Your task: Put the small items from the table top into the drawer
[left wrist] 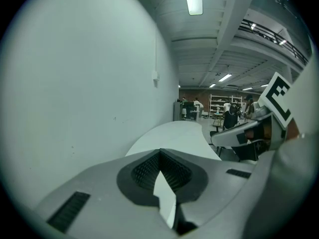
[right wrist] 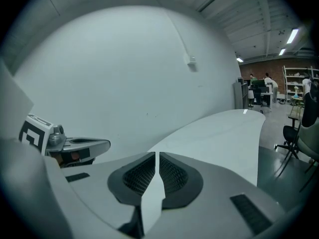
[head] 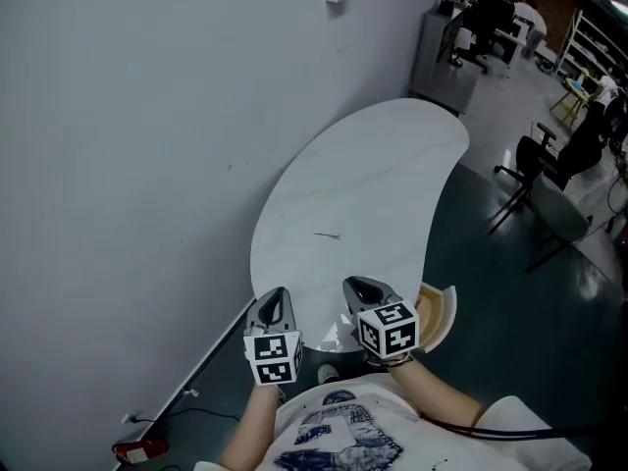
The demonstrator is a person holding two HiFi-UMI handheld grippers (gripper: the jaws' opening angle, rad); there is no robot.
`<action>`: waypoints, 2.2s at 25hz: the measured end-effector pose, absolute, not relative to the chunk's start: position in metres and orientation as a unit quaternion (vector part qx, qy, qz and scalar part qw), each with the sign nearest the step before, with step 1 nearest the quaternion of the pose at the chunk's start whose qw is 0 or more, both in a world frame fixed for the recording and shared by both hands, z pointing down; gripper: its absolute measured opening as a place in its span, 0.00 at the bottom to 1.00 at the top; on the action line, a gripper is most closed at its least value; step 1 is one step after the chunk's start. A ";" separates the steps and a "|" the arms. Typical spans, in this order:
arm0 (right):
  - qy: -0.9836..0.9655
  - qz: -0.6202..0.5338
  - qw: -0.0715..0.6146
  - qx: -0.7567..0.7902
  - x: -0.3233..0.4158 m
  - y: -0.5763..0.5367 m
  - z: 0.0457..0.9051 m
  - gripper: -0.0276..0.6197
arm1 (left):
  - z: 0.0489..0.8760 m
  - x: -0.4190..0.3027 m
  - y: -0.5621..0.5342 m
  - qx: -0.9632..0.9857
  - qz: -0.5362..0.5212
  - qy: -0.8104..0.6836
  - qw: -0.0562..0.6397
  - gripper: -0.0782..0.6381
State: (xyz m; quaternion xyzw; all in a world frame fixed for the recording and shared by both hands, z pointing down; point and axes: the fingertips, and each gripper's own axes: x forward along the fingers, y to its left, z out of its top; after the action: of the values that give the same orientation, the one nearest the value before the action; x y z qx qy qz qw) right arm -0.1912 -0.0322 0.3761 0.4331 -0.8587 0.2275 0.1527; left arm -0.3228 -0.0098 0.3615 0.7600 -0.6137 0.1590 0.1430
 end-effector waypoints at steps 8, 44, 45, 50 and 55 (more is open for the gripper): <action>-0.851 0.230 0.158 0.444 -0.183 -0.033 0.381 0.11 | 0.361 -0.313 -0.016 0.768 0.159 -0.604 0.143 0.16; -0.851 0.237 0.207 0.421 -0.174 -0.070 0.414 0.11 | 0.405 -0.306 -0.048 0.754 0.179 -0.600 0.197 0.16; -0.852 0.238 0.210 0.417 -0.174 -0.076 0.416 0.11 | 0.406 -0.307 -0.053 0.750 0.181 -0.604 0.198 0.16; -0.858 0.240 0.222 0.397 -0.175 -0.104 0.426 0.11 | 0.413 -0.314 -0.077 0.731 0.182 -0.623 0.209 0.16; -0.865 0.241 0.231 0.375 -0.181 -0.129 0.437 0.11 | 0.424 -0.318 -0.097 0.718 0.188 -0.633 0.222 0.16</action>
State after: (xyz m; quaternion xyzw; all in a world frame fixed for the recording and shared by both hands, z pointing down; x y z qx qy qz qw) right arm -0.1813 -0.1293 0.4369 0.3746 -0.8651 0.2410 0.2306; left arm -0.3175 -0.0969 0.4244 0.7175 -0.6329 0.1882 0.2217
